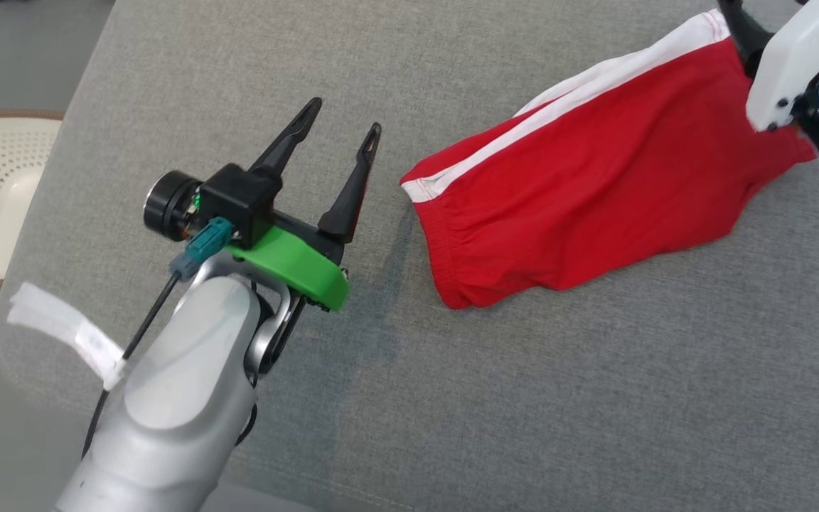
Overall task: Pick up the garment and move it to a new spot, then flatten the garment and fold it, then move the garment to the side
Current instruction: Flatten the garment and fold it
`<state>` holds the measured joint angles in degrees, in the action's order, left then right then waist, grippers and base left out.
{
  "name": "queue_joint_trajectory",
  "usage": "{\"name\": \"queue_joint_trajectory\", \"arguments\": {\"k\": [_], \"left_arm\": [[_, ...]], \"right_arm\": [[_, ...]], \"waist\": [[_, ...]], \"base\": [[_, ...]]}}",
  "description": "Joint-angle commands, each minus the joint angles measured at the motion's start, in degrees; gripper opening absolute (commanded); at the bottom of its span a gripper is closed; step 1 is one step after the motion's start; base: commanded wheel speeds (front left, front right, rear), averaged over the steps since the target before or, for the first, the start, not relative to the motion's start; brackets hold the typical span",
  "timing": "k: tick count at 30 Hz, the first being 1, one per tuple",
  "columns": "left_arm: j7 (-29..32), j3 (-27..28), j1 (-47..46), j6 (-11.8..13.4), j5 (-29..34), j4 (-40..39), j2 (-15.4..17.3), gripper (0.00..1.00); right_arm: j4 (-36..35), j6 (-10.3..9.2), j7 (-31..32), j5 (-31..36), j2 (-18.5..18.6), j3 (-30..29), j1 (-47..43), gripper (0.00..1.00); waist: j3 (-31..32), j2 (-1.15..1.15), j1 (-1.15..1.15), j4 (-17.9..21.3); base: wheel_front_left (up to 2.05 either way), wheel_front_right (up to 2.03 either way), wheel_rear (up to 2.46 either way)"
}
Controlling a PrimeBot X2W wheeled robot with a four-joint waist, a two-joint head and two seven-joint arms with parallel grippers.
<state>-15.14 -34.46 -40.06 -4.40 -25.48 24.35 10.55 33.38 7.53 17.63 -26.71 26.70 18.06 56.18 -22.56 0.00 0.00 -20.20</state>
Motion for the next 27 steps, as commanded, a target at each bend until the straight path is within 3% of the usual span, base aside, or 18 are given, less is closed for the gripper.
{"name": "queue_joint_trajectory", "arguments": {"k": [1, 7, 13, 19, 27], "left_arm": [[0.0, 1.7, 3.3, 0.3, 0.6, -1.1, -0.1, 1.0], [0.0, 7.6, 10.7, 0.7, 6.4, -6.1, -0.4, 1.0], [0.0, 10.9, 17.3, 2.0, 11.4, -8.7, -2.6, 1.0], [0.0, 15.6, 23.3, 1.5, 11.8, -10.0, -5.2, 1.0], [0.0, 22.1, 30.4, 1.1, 11.8, -12.7, -7.1, 1.0]], "right_arm": [[-0.6, -0.11, -3.7, -0.4, 0.1, 0.3, -2.6, 1.0], [-4.1, -0.12, -19.4, -1.3, -0.6, 1.9, -11.2, 1.0], [-8.7, -0.12, -28.8, -0.6, -3.4, 1.1, -20.0, 1.0], [-13.5, -0.1, -32.4, 3.3, -9.8, -6.4, -29.3, 1.0], [-20.5, -0.1, -32.8, 10.6, -18.3, -14.8, -41.3, 1.0]], "waist": [[3.6, 0.0, 0.0, 3.3], [7.3, 0.0, 0.0, 6.9], [10.1, 0.0, 0.0, 10.4], [12.3, 0.0, 0.0, 13.7], [15.0, 0.0, 0.0, 16.7]], "base": [[0.0, 0.0, 0.0], [0.0, 0.0, 0.0], [0.0, 0.0, 0.0], [0.0, 0.0, 0.0], [0.0, 0.0, 0.0]]}}
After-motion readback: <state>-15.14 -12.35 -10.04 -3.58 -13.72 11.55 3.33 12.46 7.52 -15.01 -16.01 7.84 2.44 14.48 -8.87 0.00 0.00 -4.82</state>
